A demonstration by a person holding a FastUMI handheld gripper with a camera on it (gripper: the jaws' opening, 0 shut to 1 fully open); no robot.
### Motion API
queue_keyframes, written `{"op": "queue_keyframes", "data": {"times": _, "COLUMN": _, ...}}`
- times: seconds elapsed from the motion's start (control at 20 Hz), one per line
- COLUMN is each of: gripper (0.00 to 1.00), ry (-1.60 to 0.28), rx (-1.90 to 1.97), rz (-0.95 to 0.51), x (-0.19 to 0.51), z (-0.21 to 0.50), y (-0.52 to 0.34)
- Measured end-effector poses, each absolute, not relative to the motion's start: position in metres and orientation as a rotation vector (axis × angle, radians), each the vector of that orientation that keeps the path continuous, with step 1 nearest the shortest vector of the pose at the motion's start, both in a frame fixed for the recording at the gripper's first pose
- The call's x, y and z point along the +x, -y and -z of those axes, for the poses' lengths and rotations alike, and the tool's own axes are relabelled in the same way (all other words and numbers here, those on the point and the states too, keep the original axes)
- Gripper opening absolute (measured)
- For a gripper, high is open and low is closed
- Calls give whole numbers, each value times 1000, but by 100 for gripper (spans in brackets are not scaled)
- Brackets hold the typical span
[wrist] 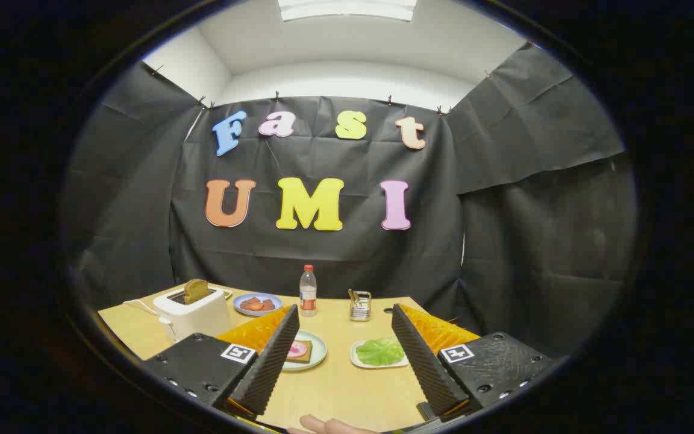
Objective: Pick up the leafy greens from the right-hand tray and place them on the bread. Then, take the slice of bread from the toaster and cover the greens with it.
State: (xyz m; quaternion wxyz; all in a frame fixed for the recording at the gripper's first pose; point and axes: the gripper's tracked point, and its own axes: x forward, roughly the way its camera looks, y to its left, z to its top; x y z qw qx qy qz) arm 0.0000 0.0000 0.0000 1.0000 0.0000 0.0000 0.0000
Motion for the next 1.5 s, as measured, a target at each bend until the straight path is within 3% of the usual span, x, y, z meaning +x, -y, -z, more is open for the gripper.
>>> {"op": "queue_keyframes", "data": {"times": 0.85, "gripper": 95, "ry": 34, "rx": -8, "rz": -4, "x": 23, "z": 7, "y": 18}}
{"op": "queue_keyframes", "data": {"times": 1.5, "gripper": 96, "ry": -113, "rx": -34, "rz": 38, "x": 150, "z": 63, "y": 76}}
